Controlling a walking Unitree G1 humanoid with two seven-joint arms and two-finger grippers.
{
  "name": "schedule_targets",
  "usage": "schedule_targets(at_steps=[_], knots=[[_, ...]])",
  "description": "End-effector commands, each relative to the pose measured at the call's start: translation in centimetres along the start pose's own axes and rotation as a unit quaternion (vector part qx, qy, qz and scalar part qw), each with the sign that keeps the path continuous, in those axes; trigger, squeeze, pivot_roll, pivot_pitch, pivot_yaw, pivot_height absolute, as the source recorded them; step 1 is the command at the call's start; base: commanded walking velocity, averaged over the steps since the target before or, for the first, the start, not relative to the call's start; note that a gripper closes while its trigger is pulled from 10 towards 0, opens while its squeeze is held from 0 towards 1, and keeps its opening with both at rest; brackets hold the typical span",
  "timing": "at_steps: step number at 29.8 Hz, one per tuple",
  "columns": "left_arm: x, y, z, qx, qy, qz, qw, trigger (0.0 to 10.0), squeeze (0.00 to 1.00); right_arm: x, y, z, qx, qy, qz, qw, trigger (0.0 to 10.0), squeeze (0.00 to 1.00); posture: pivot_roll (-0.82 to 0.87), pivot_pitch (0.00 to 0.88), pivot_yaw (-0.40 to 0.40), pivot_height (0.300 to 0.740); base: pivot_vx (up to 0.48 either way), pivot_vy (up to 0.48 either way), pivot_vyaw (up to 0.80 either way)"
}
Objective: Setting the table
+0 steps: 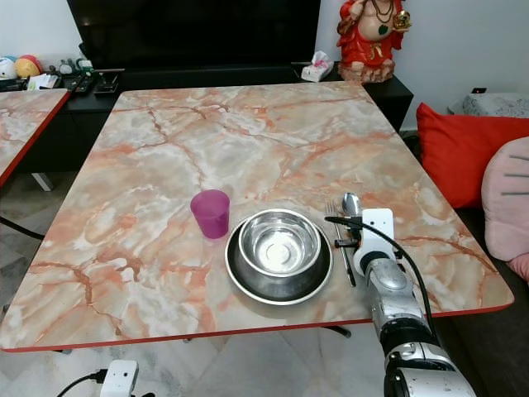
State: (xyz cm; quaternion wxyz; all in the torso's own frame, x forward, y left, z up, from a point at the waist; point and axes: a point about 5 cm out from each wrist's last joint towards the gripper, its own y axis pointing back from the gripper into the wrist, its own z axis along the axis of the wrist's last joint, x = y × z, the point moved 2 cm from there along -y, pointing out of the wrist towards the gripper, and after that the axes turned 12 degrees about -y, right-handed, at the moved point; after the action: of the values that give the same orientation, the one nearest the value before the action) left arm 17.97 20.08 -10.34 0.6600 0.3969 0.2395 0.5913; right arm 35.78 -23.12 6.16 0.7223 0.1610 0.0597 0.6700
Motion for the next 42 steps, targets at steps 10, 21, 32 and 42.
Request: schedule_targets(at_steps=[10, 21, 32, 42], knots=[[-0.2, 0.07, -0.57, 0.014, 0.001, -0.003, 1.0, 10.0, 0.0, 0.26, -0.2, -0.08, 0.004, 0.004, 0.0, 1.0, 10.0, 0.0, 0.04, 0.025, -0.01, 0.736, 0.0, 0.0, 0.0], [-0.22, 0.07, -0.6, 0.015, 0.001, -0.004, 1.0, 10.0, 0.0, -0.08, -0.16, -0.37, 0.011, 0.001, -0.011, 1.0, 10.0, 0.0, 0.04, 0.026, -0.01, 0.736, 0.0, 0.0, 0.0], [-0.22, 0.07, -0.6, 0.015, 0.0, -0.004, 1.0, 10.0, 0.0, -0.12, -0.14, -0.59, 0.017, 0.001, -0.011, 1.0, 10.0, 0.0, 0.04, 0.027, -0.009, 0.736, 0.0, 0.0, 0.0], [-0.23, 0.07, -0.6, 0.016, -0.002, -0.004, 1.0, 10.0, 0.0, -0.11, -0.14, -0.69, 0.02, 0.001, -0.011, 1.0, 10.0, 0.49, 0.04, 0.026, -0.009, 0.736, 0.0, 0.0, 0.0]])
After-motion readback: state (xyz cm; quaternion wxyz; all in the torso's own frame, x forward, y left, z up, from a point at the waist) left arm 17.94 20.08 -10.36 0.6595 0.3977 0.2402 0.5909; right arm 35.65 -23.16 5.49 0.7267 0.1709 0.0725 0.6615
